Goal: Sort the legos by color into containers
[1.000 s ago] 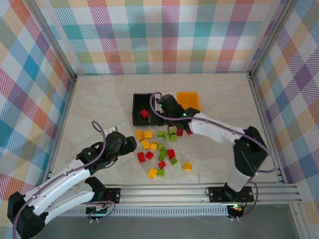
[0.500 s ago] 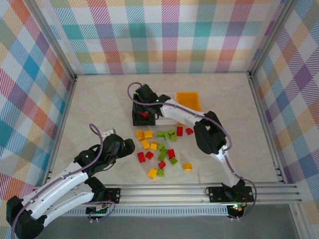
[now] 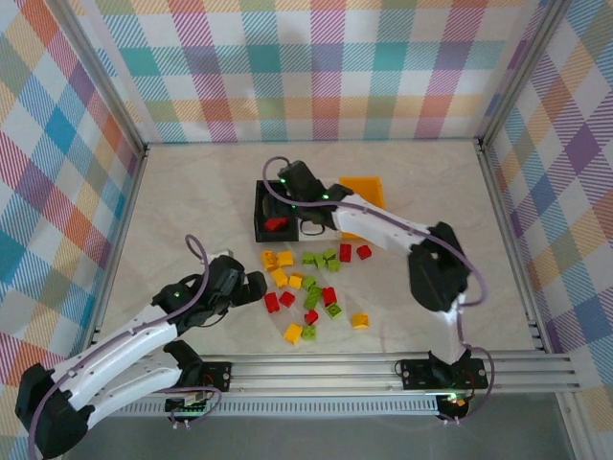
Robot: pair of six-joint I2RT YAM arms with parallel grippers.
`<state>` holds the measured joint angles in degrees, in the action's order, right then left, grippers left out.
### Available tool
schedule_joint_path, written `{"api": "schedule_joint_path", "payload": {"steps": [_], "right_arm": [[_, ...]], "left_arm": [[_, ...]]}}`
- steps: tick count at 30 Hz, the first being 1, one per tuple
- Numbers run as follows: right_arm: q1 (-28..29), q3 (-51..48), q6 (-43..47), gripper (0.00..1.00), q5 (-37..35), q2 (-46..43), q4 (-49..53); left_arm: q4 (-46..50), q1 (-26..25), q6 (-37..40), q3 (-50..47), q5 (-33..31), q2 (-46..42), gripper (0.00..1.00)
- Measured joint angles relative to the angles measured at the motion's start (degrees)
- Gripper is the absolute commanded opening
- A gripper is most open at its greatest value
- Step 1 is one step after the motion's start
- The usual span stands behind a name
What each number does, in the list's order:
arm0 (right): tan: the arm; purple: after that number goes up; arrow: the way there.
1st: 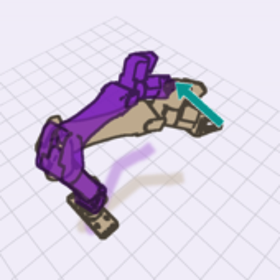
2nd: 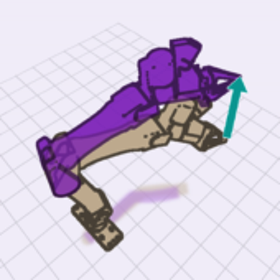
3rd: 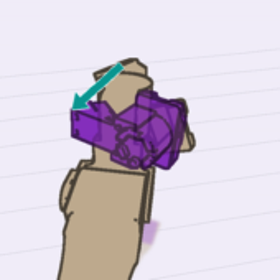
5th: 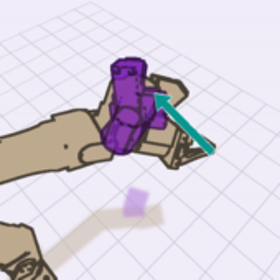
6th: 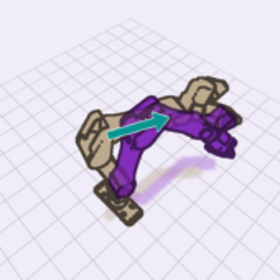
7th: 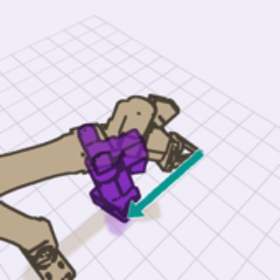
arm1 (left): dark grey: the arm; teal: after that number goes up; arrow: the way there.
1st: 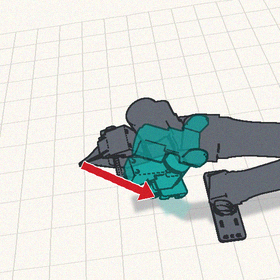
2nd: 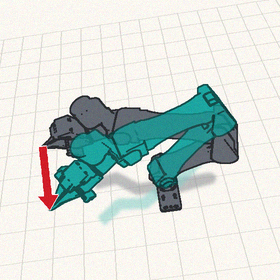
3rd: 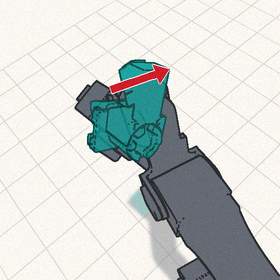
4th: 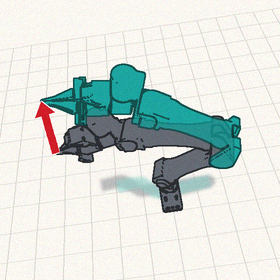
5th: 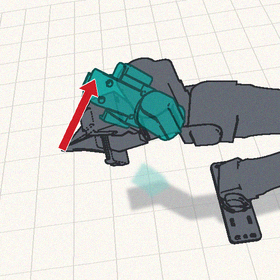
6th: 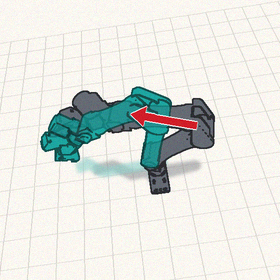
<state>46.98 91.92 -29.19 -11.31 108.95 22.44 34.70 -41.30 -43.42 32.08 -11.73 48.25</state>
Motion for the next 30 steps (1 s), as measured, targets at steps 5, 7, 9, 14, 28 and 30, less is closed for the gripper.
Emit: {"api": "schedule_joint_path", "payload": {"steps": [5, 7, 9, 14, 28, 30], "right_arm": [[0.7, -18.4, -2.4, 0.81, 0.2, -15.8, -1.2], [1.1, -25.8, -3.5, 0.81, 0.1, -20.5, -1.4], [1.2, -31.9, -4.5, 0.81, -0.1, -23.9, -1.1], [1.4, -42.9, -6.8, 0.82, -1.2, -30.8, -0.2], [1.4, -45.4, -8.4, 0.83, -4.0, -35.3, -0.7], [1.4, -45.4, -8.6, 0.83, -4.1, -35.3, -0.9]], "left_arm": [[-2.6, -2.1, 1.6, 1.3, 2.0, 6.0, 0.96], [-3.8, -3.7, 2.5, 2.4, 2.3, 9.4, 0.93], [-5.0, -5.5, 3.4, 3.6, 2.3, 13.5, 0.87], [-7.6, -8.9, 4.6, 5.7, 2.9, 23.9, 0.73], [-9.4, -9.0, 2.9, 5.6, 0.5, 27.9, 0.49], [-9.3, -9.0, 2.6, 5.1, -0.4, 27.3, 0.49]]}}
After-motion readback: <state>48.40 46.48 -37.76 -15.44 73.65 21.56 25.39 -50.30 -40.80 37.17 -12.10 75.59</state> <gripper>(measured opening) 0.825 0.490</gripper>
